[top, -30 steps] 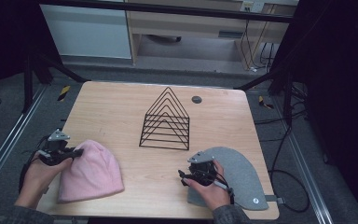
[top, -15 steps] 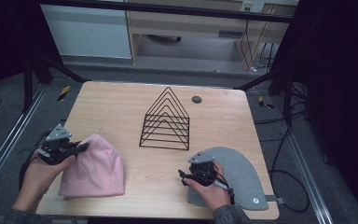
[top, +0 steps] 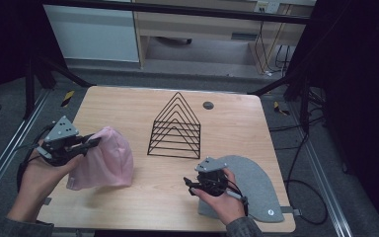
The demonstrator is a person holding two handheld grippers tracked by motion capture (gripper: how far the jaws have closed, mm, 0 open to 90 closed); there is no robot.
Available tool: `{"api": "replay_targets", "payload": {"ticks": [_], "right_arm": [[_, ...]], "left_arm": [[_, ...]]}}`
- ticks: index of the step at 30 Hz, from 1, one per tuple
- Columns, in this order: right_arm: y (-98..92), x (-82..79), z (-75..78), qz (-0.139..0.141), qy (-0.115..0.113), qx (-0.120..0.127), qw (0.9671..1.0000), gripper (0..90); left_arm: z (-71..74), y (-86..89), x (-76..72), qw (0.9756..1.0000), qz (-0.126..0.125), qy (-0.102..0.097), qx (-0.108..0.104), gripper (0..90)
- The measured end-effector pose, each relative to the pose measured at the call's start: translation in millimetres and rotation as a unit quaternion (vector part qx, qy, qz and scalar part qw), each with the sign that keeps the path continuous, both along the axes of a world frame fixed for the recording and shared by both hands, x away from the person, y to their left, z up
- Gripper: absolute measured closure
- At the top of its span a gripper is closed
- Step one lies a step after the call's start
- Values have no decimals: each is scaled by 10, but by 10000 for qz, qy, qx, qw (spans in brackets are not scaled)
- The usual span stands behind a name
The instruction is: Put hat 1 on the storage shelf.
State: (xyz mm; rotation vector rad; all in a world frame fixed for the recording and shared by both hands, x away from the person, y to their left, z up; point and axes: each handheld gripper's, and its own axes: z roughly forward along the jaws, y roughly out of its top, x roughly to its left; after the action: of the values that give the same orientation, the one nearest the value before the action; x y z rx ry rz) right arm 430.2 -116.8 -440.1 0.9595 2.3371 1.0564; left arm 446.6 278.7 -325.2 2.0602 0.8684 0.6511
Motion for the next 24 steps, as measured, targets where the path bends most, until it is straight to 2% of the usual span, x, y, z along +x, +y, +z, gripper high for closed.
{"api": "replay_targets", "payload": {"ticks": [4, 9, 11, 14, 20, 24], "right_arm": [[41, -33, 144, 123, -153, 13, 9998, 327], [82, -22, 336, 266, -191, -18, 9995, 357], [114, -10, 427, 314, -197, 9, 9993, 378], [179, 12, 544, 404, -232, 54, 9989, 404], [366, 56, 726, 603, -264, 81, 9978, 454], [533, 85, 839, 767, -293, 62, 9966, 468]], "left_arm": [[138, -68, -5, 9999, -75, -134, 71, 803], [271, -110, 19, 9995, -217, -181, -165, 803], [310, -132, 41, 9991, -273, -246, -193, 803], [363, -189, 57, 9990, -346, -244, -172, 803], [483, -303, 58, 9985, -473, -269, -87, 802], [584, -370, 72, 9979, -545, -284, -198, 801]]}}
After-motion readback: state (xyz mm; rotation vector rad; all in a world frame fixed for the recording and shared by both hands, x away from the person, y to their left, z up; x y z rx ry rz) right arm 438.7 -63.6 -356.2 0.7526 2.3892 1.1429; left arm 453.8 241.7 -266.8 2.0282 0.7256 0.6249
